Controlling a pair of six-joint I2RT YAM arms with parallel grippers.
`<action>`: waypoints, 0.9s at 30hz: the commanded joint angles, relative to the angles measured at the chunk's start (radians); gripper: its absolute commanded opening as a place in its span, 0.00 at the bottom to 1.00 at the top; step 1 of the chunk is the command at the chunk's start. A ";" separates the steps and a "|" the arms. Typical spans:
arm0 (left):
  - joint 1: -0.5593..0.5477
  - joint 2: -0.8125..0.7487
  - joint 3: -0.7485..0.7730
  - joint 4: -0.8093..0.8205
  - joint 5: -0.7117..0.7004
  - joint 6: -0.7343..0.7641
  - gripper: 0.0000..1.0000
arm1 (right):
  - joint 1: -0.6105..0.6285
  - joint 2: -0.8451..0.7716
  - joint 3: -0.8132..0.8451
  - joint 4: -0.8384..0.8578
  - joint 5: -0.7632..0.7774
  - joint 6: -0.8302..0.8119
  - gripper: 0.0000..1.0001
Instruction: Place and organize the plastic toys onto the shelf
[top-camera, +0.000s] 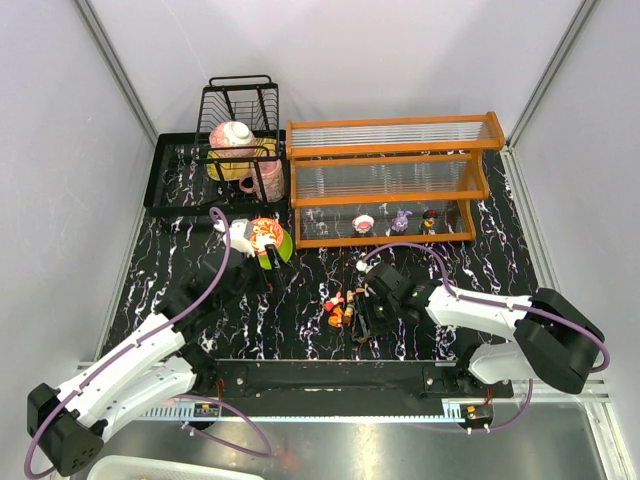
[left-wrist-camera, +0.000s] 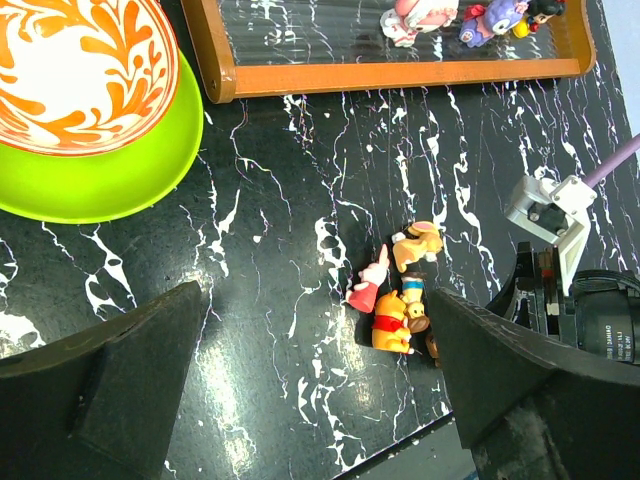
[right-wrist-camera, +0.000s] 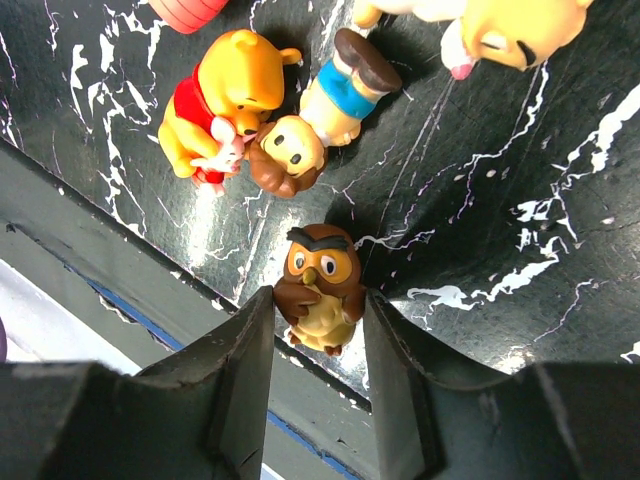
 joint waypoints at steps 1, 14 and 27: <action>-0.005 0.006 0.003 0.062 0.015 -0.004 0.99 | 0.011 0.007 0.018 -0.006 0.023 0.001 0.40; -0.005 -0.002 -0.001 0.059 0.007 -0.004 0.99 | 0.055 -0.019 0.160 -0.164 0.199 -0.056 0.21; -0.003 -0.014 -0.014 0.056 0.006 -0.011 0.99 | 0.305 0.350 0.398 -0.373 0.407 -0.019 0.33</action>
